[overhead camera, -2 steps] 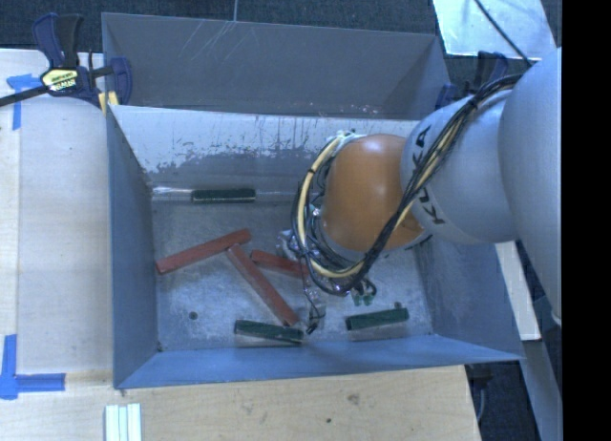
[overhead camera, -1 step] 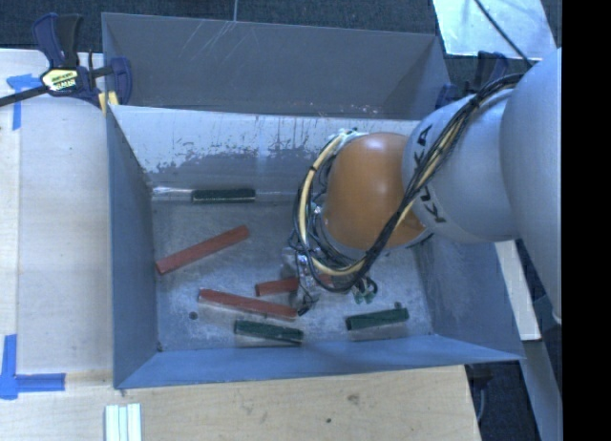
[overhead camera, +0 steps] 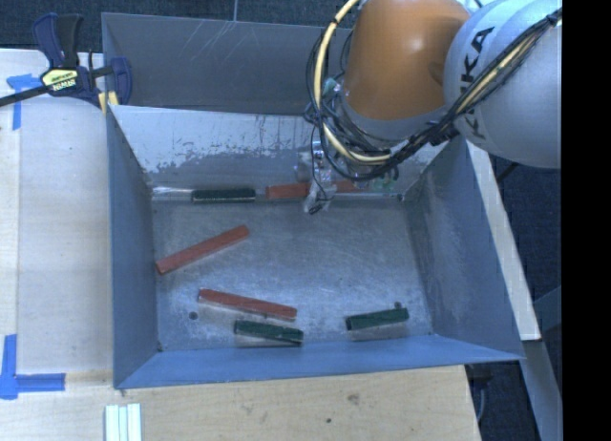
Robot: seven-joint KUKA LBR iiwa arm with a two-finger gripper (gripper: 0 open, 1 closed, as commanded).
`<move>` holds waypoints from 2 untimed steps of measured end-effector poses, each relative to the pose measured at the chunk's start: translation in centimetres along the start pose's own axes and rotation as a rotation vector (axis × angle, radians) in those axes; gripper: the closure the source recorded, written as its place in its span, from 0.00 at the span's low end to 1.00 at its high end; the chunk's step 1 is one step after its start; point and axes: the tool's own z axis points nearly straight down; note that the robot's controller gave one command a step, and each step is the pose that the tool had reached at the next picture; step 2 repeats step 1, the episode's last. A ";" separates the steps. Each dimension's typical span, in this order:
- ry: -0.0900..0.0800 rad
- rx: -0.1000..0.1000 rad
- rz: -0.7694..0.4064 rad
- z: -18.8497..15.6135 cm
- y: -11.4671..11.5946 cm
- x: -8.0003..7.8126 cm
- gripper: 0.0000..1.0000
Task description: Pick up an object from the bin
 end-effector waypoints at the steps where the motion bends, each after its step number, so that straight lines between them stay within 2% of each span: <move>1: 0.004 0.000 -0.319 -10.9 -2.4 -1.6 1.00; 2: 0.004 0.000 -0.319 -10.9 -2.4 -1.6 1.00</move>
Offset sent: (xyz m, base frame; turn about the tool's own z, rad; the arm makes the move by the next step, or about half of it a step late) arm 0.0145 -0.0211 0.1055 -0.3213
